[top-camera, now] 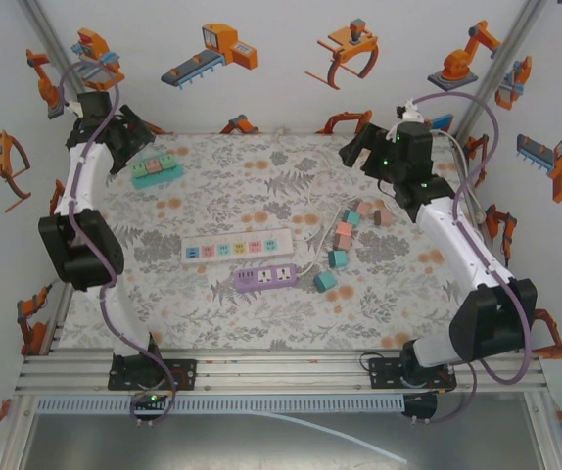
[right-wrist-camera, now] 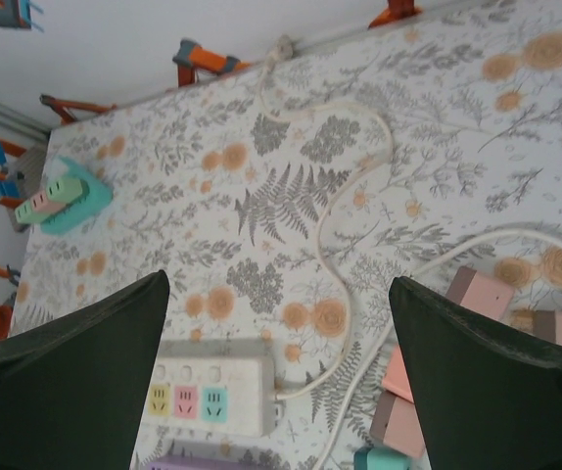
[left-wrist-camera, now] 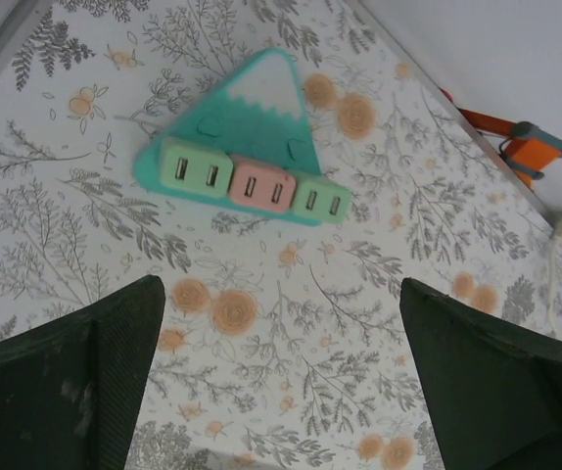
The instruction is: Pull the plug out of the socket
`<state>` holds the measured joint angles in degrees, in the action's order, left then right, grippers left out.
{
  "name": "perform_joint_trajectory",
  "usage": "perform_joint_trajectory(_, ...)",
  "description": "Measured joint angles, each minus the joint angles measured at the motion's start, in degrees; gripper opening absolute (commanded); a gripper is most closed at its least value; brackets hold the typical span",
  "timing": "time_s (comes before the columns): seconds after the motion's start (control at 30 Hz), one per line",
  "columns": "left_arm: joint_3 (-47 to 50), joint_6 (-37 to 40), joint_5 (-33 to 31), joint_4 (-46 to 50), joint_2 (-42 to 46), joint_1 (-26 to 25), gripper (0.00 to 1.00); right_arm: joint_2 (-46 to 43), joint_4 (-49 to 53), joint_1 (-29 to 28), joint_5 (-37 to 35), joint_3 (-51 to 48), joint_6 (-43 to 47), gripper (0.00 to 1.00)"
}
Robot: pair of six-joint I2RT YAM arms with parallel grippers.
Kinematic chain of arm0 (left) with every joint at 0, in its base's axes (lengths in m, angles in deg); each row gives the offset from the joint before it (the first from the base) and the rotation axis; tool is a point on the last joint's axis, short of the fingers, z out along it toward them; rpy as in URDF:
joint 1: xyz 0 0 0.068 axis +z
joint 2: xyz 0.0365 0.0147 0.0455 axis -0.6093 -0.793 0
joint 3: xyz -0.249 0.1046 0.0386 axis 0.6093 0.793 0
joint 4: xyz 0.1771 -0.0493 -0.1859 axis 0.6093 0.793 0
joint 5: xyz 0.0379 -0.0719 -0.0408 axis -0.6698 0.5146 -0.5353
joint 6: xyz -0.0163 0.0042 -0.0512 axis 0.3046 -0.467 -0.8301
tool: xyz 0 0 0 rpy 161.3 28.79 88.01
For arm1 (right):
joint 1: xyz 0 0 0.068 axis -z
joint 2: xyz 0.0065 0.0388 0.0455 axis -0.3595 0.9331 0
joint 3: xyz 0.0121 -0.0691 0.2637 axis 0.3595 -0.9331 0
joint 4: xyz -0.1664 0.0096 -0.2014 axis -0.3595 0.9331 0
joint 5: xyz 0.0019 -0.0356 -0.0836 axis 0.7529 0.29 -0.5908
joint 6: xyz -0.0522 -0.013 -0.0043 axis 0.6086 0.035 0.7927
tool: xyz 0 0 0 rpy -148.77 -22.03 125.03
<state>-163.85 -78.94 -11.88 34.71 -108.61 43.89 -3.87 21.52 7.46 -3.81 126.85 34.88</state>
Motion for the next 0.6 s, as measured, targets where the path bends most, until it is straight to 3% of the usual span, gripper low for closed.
perform_joint_trajectory(0.27, -37.11, 5.16, 4.48, 9.42, -28.63, 5.84, 0.97, 0.26, 3.41, 0.0, 4.26, -0.42, 1.6, 0.83)
perform_joint_trajectory(0.47, -35.74, 11.26, 9.97, 10.54, -31.39, 5.31, 0.99, -2.97, 3.93, -0.04, 5.09, -0.76, 2.82, 0.82)
perform_joint_trajectory(0.6, -33.42, 12.68, 13.33, 10.97, -31.8, 4.09, 0.79, -3.85, 4.44, -0.66, 3.08, -0.63, 2.75, 0.8)
